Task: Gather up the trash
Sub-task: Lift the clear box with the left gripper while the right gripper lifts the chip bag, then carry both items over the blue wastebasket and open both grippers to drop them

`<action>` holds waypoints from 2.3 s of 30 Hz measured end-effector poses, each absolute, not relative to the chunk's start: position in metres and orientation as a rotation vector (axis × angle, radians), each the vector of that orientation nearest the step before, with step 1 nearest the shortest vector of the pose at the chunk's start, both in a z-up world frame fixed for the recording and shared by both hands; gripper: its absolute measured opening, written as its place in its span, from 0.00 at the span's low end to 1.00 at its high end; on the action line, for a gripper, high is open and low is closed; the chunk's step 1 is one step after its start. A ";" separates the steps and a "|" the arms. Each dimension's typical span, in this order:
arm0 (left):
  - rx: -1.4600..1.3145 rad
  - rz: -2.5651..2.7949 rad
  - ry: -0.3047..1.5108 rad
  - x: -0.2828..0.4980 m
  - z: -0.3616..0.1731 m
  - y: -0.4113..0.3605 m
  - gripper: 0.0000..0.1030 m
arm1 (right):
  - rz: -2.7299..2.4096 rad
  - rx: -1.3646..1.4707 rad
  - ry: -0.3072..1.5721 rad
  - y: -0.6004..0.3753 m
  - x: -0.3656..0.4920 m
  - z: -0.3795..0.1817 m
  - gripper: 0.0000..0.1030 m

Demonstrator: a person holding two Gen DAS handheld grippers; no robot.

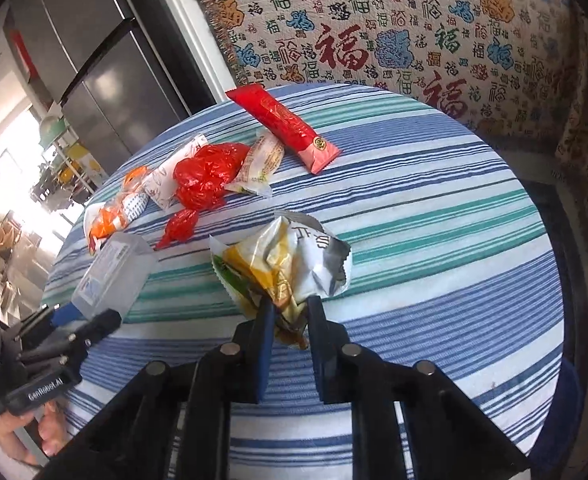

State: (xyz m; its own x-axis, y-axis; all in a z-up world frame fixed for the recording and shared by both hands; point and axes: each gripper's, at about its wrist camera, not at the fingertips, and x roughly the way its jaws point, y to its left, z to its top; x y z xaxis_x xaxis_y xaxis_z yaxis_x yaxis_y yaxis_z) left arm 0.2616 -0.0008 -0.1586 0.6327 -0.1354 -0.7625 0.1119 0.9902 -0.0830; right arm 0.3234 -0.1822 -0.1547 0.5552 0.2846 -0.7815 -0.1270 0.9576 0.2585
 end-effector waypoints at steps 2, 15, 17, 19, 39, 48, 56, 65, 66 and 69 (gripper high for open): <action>-0.035 -0.145 0.878 0.260 -0.158 0.000 0.62 | 0.255 0.155 0.965 -0.184 0.319 -0.154 0.16; -0.037 -0.160 0.901 0.263 -0.166 -0.014 0.62 | 0.291 -0.135 0.834 -0.171 0.310 -0.146 0.78; -0.029 -0.160 0.902 0.262 -0.167 -0.017 0.62 | 0.315 -0.148 0.850 -0.165 0.318 -0.151 0.72; -0.034 -0.170 0.901 0.262 -0.165 -0.017 0.62 | 0.333 -0.140 0.882 -0.160 0.325 -0.155 0.46; 0.067 -0.274 0.943 0.246 -0.167 -0.046 0.82 | 0.300 -0.071 0.872 -0.201 0.262 -0.121 0.34; 0.031 -0.249 0.915 0.258 -0.153 -0.050 0.60 | 0.268 -0.043 0.842 -0.227 0.246 -0.107 0.34; 0.021 -0.438 0.855 0.218 -0.111 -0.123 0.60 | 0.127 0.023 0.811 -0.311 0.201 -0.090 0.34; 0.066 -0.688 0.841 0.186 -0.094 -0.266 0.60 | -0.106 0.096 0.842 -0.425 0.142 -0.113 0.34; 0.067 -0.710 0.847 0.185 -0.096 -0.280 0.60 | -0.125 0.102 0.843 -0.433 0.138 -0.117 0.34; 0.077 -0.765 0.861 0.181 -0.105 -0.323 0.60 | -0.178 0.115 0.845 -0.453 0.126 -0.127 0.34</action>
State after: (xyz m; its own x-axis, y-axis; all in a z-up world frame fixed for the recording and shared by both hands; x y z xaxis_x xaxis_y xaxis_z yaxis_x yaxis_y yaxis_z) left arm 0.1814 -0.3225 -0.1049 0.4074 -0.5762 -0.7085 0.6353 0.7361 -0.2333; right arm 0.1262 -0.4526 -0.1275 0.6500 -0.1101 -0.7519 0.2017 0.9790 0.0310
